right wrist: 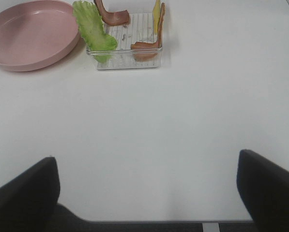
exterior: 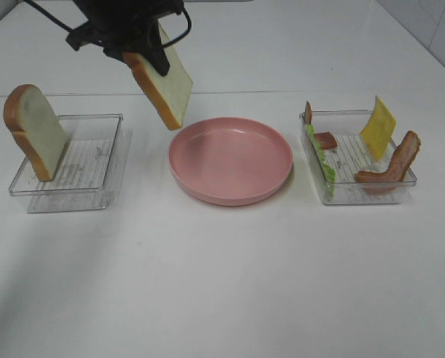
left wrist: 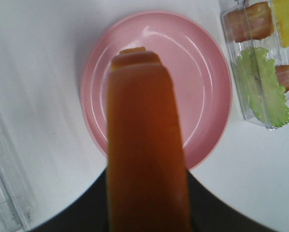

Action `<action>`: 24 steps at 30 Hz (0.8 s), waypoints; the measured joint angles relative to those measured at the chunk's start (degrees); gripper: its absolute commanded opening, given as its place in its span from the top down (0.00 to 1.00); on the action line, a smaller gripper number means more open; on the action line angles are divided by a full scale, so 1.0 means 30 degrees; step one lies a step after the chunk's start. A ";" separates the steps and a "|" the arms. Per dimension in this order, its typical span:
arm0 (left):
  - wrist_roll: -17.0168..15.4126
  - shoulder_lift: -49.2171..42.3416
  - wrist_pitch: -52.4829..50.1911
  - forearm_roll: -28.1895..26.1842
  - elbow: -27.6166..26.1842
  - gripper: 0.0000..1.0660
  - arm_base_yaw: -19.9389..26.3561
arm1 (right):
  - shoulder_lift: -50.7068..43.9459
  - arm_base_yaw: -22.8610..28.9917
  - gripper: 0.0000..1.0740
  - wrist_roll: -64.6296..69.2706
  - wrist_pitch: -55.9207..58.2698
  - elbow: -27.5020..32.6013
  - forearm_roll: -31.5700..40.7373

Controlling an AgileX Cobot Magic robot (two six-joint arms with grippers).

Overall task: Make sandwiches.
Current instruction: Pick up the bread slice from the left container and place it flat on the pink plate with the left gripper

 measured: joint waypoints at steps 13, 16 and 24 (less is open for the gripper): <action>-0.0401 0.3037 -0.5405 -0.0955 0.0000 1.00 -0.2903 | 0.0000 0.0000 0.10 0.0000 0.0000 0.0000 0.0000; -0.1203 0.3571 -0.6742 -0.0974 0.0000 1.00 -0.3495 | 0.0000 0.0000 0.10 0.0000 0.0000 0.0000 0.0000; -0.2349 0.4775 -0.8079 -0.1050 0.0000 1.00 -0.4278 | 0.0000 0.0000 0.10 0.0000 0.0000 0.0000 0.0000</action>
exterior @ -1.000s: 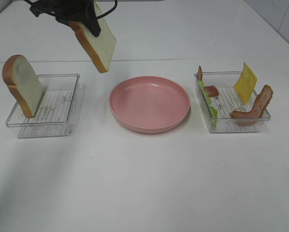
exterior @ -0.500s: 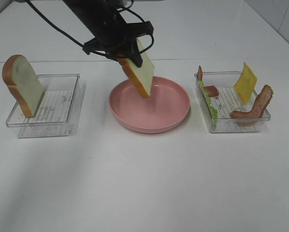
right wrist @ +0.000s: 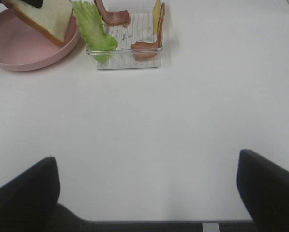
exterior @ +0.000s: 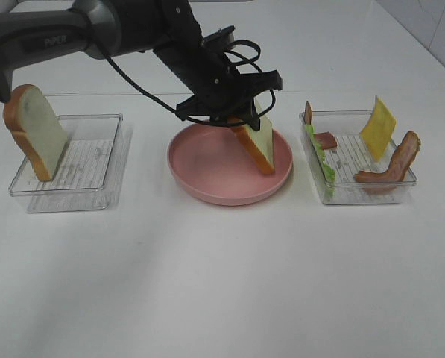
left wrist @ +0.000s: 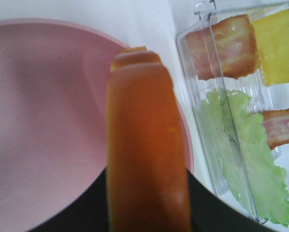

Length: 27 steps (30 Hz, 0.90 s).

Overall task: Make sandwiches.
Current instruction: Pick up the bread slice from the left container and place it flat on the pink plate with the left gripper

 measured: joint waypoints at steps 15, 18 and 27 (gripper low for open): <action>-0.0115 0.0267 0.0229 -0.0172 -0.0019 1.00 -0.0019 | 0.0000 0.0000 0.10 0.0000 0.0000 0.0000 0.0000; -0.0286 0.0267 0.0745 -0.0191 -0.0057 1.00 -0.0019 | 0.0000 0.0000 0.10 0.0000 0.0000 0.0000 0.0000; -0.0668 0.0363 0.1642 -0.0172 -0.0057 1.00 -0.0019 | 0.0000 0.0000 0.10 0.0000 0.0000 0.0000 0.0000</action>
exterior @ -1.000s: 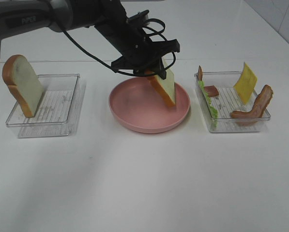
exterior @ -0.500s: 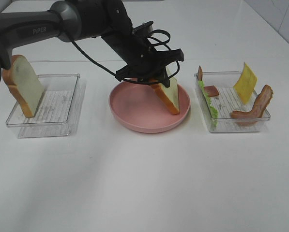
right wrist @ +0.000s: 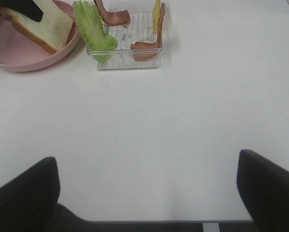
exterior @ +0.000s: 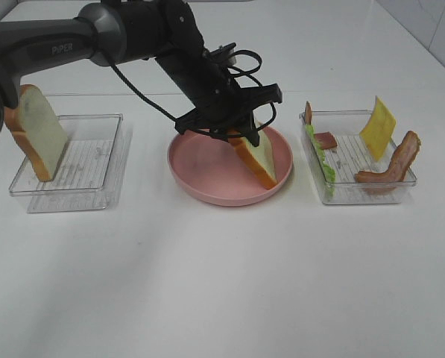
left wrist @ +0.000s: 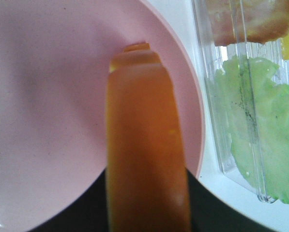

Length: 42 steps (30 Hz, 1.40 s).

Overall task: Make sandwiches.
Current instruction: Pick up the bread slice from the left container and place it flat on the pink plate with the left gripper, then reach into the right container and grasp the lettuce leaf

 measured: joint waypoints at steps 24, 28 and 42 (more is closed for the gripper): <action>-0.0573 0.0306 0.5615 0.5214 -0.4259 0.25 0.0000 | 0.0000 0.0000 0.10 0.0000 0.0000 0.0000 0.0000; -0.0668 0.0306 0.6169 0.6627 -0.5443 0.23 0.0000 | 0.0000 0.0000 0.10 0.0000 0.0000 0.0000 0.0000; 0.0267 -0.1509 0.6283 0.9874 -0.5997 0.11 0.0859 | 0.0000 0.0000 0.10 0.0000 0.0000 0.0000 0.0000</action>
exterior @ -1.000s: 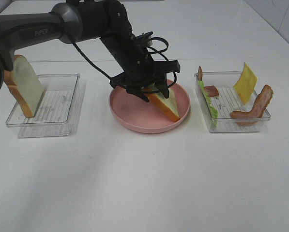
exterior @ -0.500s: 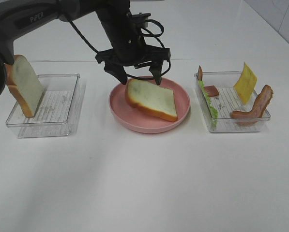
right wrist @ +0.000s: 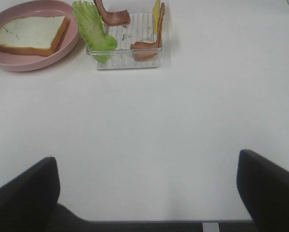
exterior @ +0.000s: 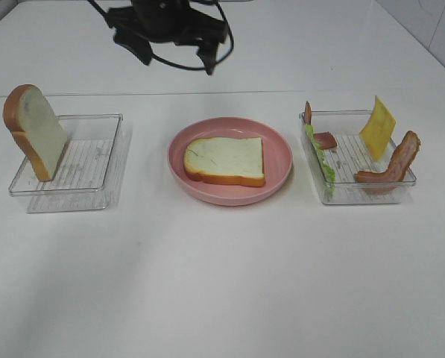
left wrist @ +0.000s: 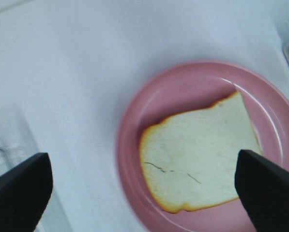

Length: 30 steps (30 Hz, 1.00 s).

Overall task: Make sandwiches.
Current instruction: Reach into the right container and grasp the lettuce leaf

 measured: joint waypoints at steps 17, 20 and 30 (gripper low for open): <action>0.2750 -0.5710 0.0019 -0.0420 0.4183 0.11 0.9091 | 0.0000 0.0000 0.10 0.0000 0.0000 0.0000 0.0000; 0.2846 -0.6837 0.0019 -0.0401 0.5749 0.11 0.9740 | 0.0000 0.0000 0.10 0.0000 0.0000 0.0000 0.0000; 0.3113 -1.4419 -0.0076 -0.0439 1.5756 0.11 0.9626 | 0.0000 0.0000 0.10 0.0000 0.0000 0.0000 0.0000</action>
